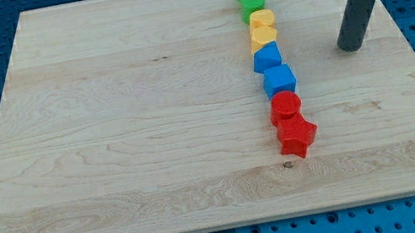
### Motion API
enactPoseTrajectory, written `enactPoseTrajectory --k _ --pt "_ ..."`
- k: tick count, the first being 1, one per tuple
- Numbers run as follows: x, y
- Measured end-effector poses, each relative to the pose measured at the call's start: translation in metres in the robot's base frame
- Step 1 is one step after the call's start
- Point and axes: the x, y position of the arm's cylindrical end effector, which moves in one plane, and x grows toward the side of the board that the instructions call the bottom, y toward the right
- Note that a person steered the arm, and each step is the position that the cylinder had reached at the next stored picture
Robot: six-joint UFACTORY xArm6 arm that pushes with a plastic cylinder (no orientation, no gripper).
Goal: Move your arm closer to the red star
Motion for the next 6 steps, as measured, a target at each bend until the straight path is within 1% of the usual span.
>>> enactPoseTrajectory --k 3,4,6 --pt "0.002 0.000" --pt "0.011 0.012" --pt "0.042 0.001"
